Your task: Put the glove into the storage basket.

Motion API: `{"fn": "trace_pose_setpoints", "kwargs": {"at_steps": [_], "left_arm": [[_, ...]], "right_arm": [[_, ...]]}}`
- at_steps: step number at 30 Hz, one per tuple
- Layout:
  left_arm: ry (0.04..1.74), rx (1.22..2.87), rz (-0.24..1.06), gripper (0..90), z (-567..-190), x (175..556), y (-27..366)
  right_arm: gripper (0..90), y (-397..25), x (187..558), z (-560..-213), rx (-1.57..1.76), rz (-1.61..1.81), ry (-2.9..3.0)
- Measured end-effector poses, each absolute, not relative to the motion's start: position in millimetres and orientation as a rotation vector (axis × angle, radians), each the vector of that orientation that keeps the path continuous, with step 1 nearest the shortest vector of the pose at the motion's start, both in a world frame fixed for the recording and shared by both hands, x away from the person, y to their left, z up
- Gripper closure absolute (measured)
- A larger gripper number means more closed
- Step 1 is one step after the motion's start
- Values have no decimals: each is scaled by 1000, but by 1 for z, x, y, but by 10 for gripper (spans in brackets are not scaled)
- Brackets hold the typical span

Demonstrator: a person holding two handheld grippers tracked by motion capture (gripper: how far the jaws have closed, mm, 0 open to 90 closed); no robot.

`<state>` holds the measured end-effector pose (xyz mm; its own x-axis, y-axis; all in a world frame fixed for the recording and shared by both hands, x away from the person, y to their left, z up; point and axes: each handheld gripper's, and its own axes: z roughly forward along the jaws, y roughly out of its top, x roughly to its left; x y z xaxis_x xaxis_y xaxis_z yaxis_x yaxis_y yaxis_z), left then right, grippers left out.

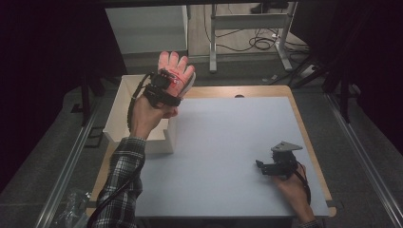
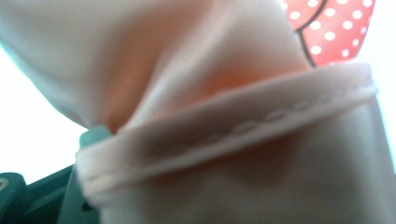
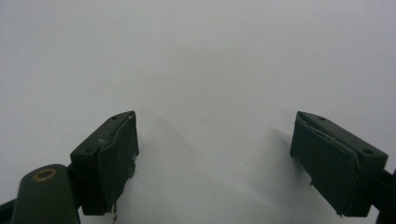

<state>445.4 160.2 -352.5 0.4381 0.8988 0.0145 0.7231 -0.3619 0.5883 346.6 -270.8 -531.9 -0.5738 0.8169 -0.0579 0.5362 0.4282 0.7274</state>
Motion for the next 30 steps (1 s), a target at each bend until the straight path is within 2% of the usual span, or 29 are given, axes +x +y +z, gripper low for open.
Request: {"fn": "trace_pose_setpoints", "kwargs": {"at_steps": [16, 30], "left_arm": [[1555, 2062, 478, 388, -377, 445, 218], [1637, 2042, 463, 381, -426, 459, 220]], "right_arm": [[154, -271, 347, -532, 1151, 946, 2283], [154, -271, 347, -532, 1150, 945, 2283]]}}
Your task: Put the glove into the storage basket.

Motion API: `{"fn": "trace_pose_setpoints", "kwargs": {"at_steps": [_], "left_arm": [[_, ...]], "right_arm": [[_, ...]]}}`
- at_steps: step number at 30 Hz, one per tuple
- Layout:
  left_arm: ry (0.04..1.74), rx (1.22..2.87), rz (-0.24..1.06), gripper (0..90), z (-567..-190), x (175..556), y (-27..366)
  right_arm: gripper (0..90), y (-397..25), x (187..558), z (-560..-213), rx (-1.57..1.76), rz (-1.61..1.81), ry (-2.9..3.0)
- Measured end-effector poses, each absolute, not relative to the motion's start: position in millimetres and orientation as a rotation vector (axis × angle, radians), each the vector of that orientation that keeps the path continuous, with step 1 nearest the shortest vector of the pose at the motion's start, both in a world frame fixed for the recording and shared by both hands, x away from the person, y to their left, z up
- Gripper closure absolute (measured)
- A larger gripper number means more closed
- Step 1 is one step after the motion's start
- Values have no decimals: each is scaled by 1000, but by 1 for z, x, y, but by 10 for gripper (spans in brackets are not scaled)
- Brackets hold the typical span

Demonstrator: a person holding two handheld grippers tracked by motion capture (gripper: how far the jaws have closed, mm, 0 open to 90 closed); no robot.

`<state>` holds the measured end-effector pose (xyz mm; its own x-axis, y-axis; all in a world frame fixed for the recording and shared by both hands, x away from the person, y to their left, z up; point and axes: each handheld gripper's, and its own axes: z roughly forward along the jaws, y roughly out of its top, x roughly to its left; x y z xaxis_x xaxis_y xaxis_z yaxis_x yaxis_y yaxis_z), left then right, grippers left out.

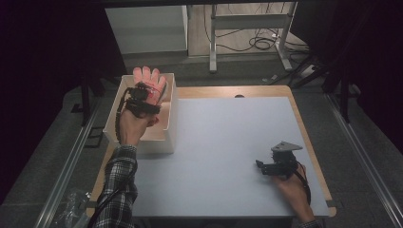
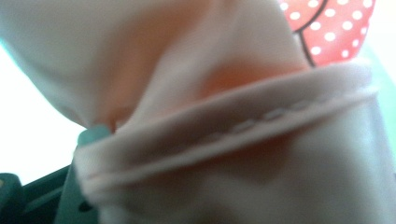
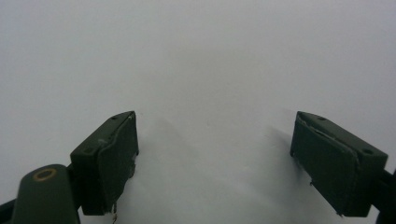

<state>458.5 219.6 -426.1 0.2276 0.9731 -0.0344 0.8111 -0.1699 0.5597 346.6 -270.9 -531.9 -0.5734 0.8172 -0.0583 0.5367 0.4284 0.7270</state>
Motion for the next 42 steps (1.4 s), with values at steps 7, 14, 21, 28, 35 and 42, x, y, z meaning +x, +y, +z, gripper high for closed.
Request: {"fn": "trace_pose_setpoints", "kwargs": {"at_steps": [7, 14, 21, 28, 35, 42], "left_arm": [[1672, 2059, 456, 378, -447, 467, 215], [1712, 2104, 446, 365, -462, 475, 208], [1753, 2157, 421, 352, -474, 485, 200], [1784, 2213, 386, 333, -481, 493, 190], [1820, 2255, 328, 301, -487, 498, 187], [1859, 2268, 337, 180, -490, 499, 190]], "right_arm": [[154, -271, 347, -532, 1151, 946, 2283], [154, -271, 347, -532, 1151, 946, 2282], [154, -271, 347, -532, 1151, 946, 2282], [154, -271, 347, -532, 1150, 946, 2282], [154, -271, 347, -532, 1150, 946, 2282], [154, -271, 347, -532, 1150, 946, 2282]]}}
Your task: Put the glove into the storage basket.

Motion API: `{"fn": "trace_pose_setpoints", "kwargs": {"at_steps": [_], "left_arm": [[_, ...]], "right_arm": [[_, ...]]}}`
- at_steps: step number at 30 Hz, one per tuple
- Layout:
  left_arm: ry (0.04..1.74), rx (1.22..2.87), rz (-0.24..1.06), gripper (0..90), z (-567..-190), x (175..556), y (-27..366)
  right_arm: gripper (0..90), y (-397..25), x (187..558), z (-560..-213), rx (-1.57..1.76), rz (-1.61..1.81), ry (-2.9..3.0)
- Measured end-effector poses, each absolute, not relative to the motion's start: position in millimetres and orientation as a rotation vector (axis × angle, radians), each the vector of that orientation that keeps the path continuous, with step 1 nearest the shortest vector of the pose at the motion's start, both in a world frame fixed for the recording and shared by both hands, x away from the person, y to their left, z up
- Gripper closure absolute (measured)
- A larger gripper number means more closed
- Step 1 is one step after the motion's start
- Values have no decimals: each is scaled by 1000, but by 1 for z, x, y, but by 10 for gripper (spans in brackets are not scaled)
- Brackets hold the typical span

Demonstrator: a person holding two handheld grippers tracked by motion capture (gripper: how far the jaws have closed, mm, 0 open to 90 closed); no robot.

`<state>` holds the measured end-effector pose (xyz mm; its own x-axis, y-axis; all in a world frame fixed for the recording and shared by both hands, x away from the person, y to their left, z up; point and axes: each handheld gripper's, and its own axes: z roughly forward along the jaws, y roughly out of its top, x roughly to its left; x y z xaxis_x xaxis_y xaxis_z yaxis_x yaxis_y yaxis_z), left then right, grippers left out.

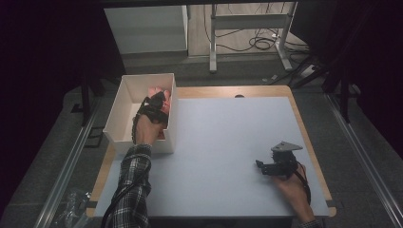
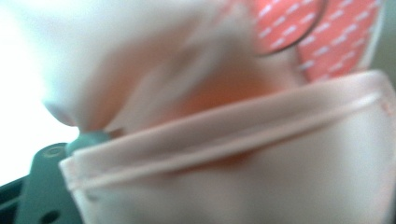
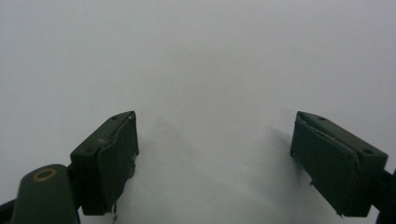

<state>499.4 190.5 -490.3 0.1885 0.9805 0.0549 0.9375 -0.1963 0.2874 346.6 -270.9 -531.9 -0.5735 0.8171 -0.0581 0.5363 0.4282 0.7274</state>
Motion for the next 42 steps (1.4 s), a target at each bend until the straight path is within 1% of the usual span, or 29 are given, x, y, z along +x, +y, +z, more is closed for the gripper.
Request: {"fn": "trace_pose_setpoints", "kwargs": {"at_steps": [5, 9, 33, 42], "left_arm": [[1877, 2257, 374, 105, -489, 498, 193], [1862, 2227, 368, 68, -484, 495, 196], [1710, 2129, 347, 53, -455, 471, 206], [1639, 2107, 368, 41, -442, 462, 206]], "right_arm": [[154, -271, 347, -532, 1150, 946, 2282], [154, -271, 347, -532, 1150, 946, 2283], [154, -271, 347, -532, 1150, 946, 2282], [154, -271, 347, -532, 1151, 945, 2282]]}}
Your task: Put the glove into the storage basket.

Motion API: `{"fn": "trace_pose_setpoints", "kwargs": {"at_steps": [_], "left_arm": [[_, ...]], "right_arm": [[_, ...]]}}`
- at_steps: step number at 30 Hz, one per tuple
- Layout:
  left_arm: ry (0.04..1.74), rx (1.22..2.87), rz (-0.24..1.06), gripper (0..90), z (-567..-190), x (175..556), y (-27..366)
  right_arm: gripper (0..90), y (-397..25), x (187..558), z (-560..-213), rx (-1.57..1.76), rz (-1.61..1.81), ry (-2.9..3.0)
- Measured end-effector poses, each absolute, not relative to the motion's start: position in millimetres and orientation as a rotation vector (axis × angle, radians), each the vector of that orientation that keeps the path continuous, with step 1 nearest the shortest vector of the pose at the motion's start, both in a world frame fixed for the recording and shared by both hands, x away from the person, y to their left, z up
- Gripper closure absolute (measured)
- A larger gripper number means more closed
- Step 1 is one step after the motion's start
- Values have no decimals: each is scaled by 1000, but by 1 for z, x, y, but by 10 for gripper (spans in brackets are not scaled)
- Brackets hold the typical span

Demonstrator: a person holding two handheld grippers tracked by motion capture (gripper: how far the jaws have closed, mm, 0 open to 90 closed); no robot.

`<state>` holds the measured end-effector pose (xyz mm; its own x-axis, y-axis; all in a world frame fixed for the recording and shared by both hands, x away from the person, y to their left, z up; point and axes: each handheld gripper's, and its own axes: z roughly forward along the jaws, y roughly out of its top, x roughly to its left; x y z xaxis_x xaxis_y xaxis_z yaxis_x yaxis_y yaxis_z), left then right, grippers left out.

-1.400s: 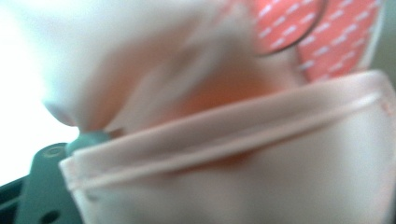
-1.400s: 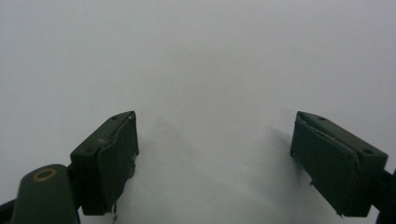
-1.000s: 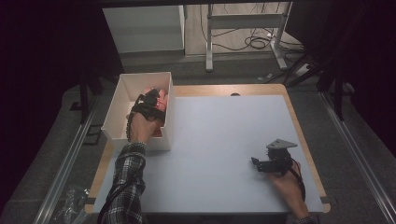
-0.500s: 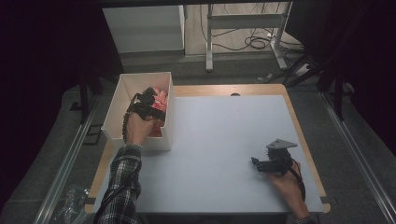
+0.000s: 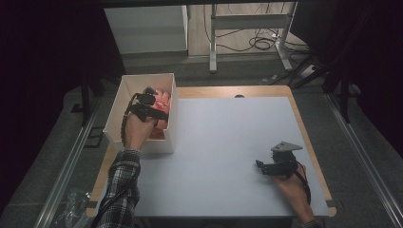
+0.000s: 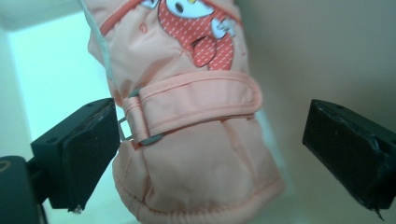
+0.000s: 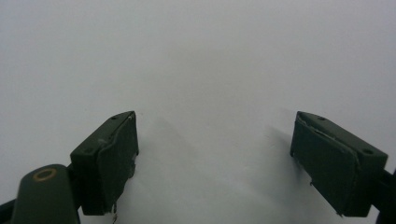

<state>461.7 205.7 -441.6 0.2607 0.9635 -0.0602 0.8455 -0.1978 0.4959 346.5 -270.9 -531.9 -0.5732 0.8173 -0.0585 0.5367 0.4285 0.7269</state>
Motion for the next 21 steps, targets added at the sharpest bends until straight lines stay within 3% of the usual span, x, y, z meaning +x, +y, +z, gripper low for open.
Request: {"fn": "trace_pose_setpoints", "kwargs": {"at_steps": [21], "left_arm": [[1522, 2053, 442, 39, -403, 441, 209]], "right_arm": [[154, -271, 347, -532, 1150, 945, 2282]]}}
